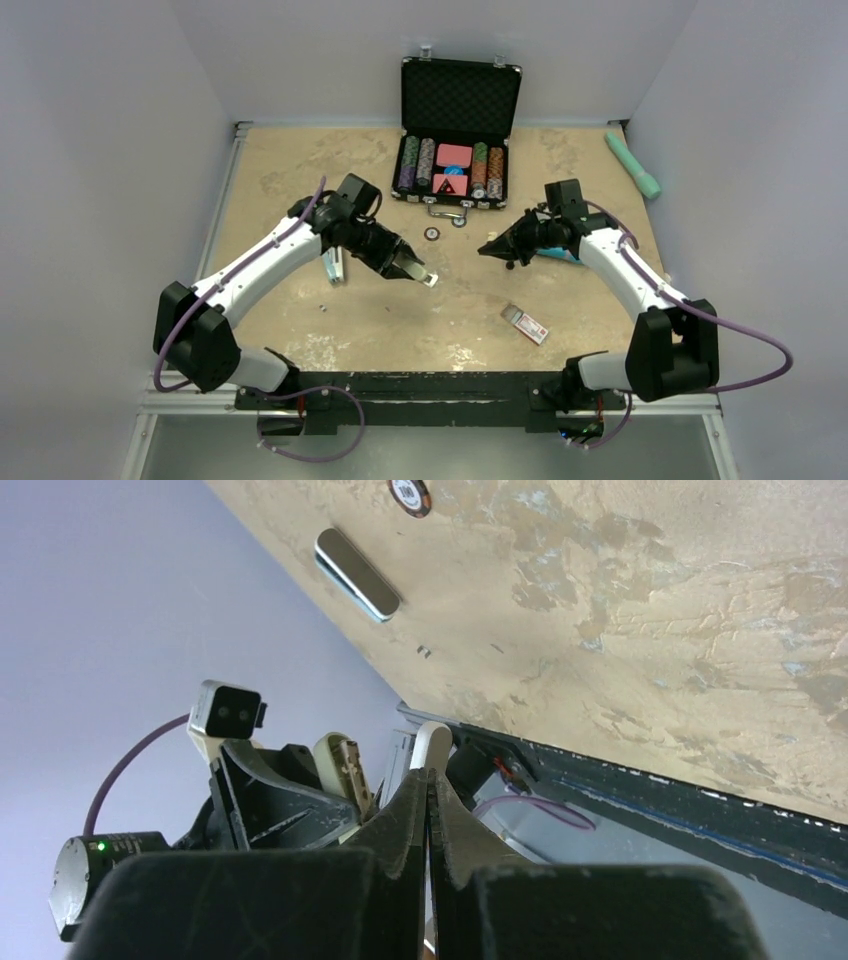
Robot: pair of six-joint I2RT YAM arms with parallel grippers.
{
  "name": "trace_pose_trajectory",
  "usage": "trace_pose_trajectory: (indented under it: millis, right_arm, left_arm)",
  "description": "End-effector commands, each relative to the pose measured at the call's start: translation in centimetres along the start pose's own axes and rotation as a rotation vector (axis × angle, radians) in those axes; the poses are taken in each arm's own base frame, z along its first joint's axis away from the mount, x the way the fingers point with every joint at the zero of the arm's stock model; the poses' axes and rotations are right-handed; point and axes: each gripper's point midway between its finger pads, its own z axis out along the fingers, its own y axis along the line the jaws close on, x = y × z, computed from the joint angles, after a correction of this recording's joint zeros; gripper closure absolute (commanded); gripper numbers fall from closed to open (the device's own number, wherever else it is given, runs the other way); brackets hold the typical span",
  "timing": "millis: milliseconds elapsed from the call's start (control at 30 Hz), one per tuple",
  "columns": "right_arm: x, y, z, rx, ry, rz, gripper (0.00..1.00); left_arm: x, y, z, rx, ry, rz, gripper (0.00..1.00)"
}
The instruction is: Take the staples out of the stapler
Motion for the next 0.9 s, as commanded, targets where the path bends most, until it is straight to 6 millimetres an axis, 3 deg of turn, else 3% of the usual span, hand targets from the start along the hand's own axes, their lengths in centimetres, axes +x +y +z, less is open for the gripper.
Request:
trace_pose_trajectory:
  millis: [0, 100, 133, 233, 300, 367, 433, 500, 567, 600, 767, 867]
  right_arm:
    - [0.3, 2.0, -0.3, -0.078, 0.004, -0.077, 1.0]
    - [0.7, 3.8, -0.7, -0.169, 0.012, -0.185, 1.0]
    - [0.8, 4.8, -1.1, -0.223, 0.001, -0.257, 0.95]
    - [1.1, 8.3, -2.9, -0.35, -0.06, -0.579, 0.64]
    - [0.1, 9.1, -3.9, -0.263, -0.205, -0.784, 0.48]
    - [-0.4, 8.9, -4.7, -0.141, -0.352, -0.914, 0.4]
    - [1.0, 8.7, -5.2, -0.126, -0.423, -0.988, 0.36]
    - [2.6, 7.9, -4.7, -0.16, -0.414, -1.033, 0.04]
    - [3.8, 7.5, -4.7, -0.215, -0.405, -1.088, 0.01]
    - [3.8, 7.9, -5.6, -0.23, -0.457, -1.114, 0.01]
    - [4.6, 9.7, -13.3, -0.47, -0.801, -1.179, 0.01]
    - [5.1, 8.9, -15.9, -0.557, -0.947, -1.304, 0.01]
  left_arm:
    - [0.9, -1.3, -1.2, 0.051, 0.004, 0.039, 1.0]
    - [1.1, -1.9, -2.2, 0.081, -0.015, 0.044, 1.0]
    - [1.2, -2.1, -2.8, 0.089, -0.023, 0.042, 1.0]
    - [1.6, -2.1, -3.7, 0.078, -0.024, 0.02, 1.0]
    - [1.9, -1.8, -4.1, 0.048, -0.019, -0.001, 1.0]
    - [2.3, -1.8, -4.3, 0.038, 0.002, -0.012, 1.0]
    - [2.7, -2.2, -4.6, 0.047, 0.021, -0.022, 1.0]
    - [2.9, -2.8, -5.0, 0.07, 0.022, -0.024, 1.0]
    - [3.0, -3.5, -5.5, 0.094, 0.027, -0.027, 1.0]
    - [3.1, -3.8, -5.8, 0.106, 0.035, -0.029, 1.0]
    - [3.0, -4.9, -7.5, 0.16, 0.056, -0.048, 1.0]
    - [2.9, -5.3, -8.8, 0.189, 0.055, -0.052, 1.0]
